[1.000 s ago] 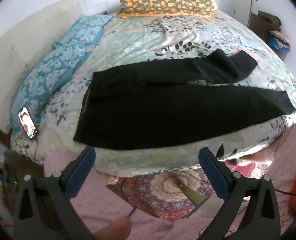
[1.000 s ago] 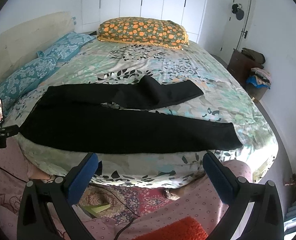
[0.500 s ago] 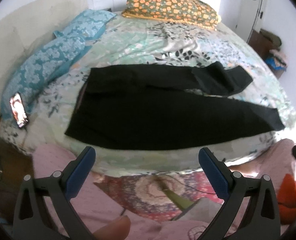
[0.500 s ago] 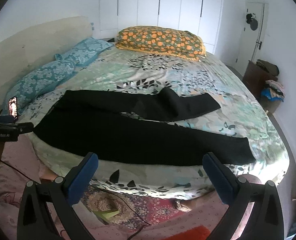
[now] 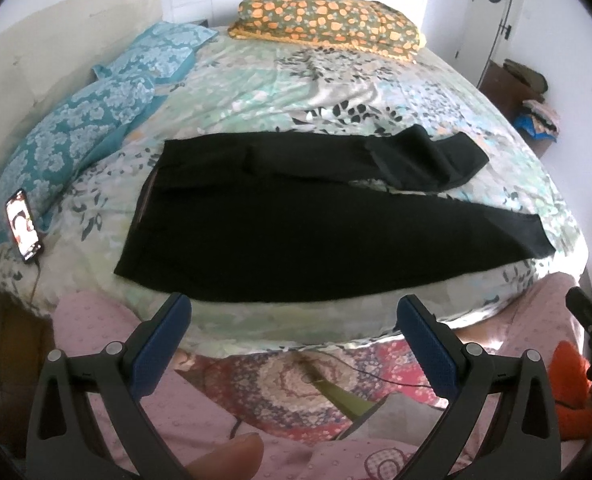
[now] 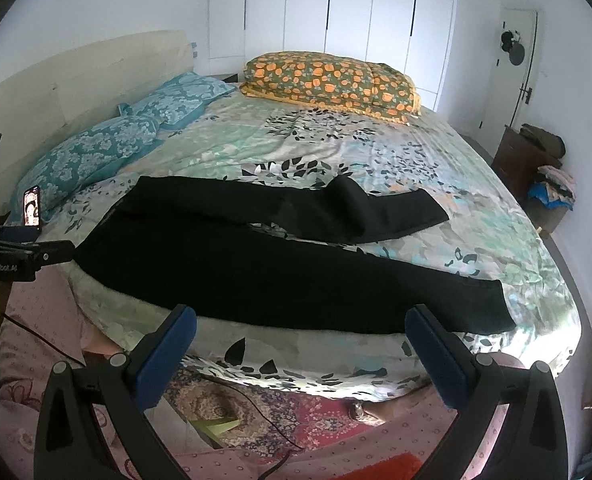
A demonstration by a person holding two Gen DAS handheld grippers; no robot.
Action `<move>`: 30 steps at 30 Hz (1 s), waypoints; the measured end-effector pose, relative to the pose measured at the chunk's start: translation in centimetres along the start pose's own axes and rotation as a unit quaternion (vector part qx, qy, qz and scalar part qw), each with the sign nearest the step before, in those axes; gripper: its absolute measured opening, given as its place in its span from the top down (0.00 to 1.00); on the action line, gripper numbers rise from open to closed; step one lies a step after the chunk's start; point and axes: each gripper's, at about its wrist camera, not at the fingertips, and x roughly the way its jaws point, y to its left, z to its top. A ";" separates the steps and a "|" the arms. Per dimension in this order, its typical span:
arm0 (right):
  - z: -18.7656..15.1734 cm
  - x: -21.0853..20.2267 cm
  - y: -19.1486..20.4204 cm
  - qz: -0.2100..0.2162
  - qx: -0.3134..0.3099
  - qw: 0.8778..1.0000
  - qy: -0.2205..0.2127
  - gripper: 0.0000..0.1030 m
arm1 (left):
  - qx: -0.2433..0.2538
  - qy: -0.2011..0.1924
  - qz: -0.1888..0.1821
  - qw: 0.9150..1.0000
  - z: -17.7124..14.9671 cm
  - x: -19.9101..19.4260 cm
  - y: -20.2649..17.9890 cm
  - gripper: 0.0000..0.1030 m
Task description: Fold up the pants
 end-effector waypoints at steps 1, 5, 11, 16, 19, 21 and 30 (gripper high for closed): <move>-0.1 0.0 0.0 0.000 -0.001 1.000 0.000 0.00 | 0.000 -0.001 0.000 1.000 0.0 0.0 0.0 0.00; -0.1 0.0 -0.1 0.001 0.001 1.000 0.002 0.00 | 0.001 -0.002 -0.002 1.000 0.1 -0.1 0.0 0.00; -0.2 0.2 0.0 0.002 0.003 1.000 0.005 0.00 | 0.007 -0.001 -0.007 1.000 0.2 0.0 -0.2 0.00; -0.4 0.3 -0.2 0.001 0.007 1.000 0.007 0.00 | 0.015 -0.002 -0.006 1.000 0.2 0.1 -0.5 0.00; -0.4 0.4 -0.1 0.003 0.006 1.000 0.008 0.00 | 0.014 -0.001 -0.005 1.000 0.1 0.1 -0.5 0.00; -0.4 0.5 0.0 0.004 0.003 1.000 0.009 0.00 | 0.011 0.000 -0.004 1.000 0.1 0.2 -0.5 0.00; -0.4 0.5 0.1 0.006 0.001 1.000 0.009 0.00 | 0.008 0.001 -0.003 1.000 0.1 0.2 -0.1 0.00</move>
